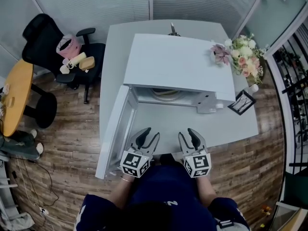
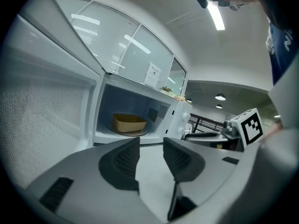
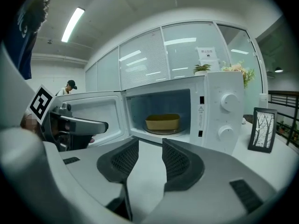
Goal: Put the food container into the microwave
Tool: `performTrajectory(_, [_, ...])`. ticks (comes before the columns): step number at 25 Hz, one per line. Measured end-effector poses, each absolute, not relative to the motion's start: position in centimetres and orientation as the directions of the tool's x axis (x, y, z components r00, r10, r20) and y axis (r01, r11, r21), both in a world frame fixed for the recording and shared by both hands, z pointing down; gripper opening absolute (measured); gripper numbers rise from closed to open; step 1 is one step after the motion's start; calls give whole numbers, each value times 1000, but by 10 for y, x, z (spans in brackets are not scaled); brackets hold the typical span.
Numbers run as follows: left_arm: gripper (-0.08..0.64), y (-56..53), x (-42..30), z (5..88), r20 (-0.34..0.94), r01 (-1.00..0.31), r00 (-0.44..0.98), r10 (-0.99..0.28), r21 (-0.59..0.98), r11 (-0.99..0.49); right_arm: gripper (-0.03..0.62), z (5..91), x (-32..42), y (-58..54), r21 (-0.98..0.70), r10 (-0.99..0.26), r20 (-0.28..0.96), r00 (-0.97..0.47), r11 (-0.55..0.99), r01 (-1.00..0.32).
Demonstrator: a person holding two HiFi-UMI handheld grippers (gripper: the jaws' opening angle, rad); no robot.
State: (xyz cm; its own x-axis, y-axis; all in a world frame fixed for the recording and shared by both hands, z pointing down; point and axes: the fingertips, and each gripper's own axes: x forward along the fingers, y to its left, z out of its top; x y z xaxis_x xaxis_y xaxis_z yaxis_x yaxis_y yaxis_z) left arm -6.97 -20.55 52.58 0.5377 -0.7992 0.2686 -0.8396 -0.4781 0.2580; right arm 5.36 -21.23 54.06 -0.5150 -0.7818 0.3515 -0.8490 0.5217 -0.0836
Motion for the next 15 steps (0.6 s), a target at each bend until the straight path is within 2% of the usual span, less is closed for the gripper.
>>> performTrajectory(2, [124,-203,-65,529,279,-833,550,-788,261,-489,136,542,50,-210,-78,-771,360,-526,537,-840])
performTrajectory(6, [97,-203,-61,530,282,-834,549,-787,247,-493,9,543,47,-208,-65,-765,372,-527,545,-836])
performTrajectory(8, [5,-204,-61,530,282,-836,547,-788,244,-492,11,541,46,-207,-79,-763,363,-535,547,-834])
performTrajectory(15, [2,-210,-60,534,294,-825,561,-774,276,-493,9,531,51,-211,-84,-784,331,-526,531,-843])
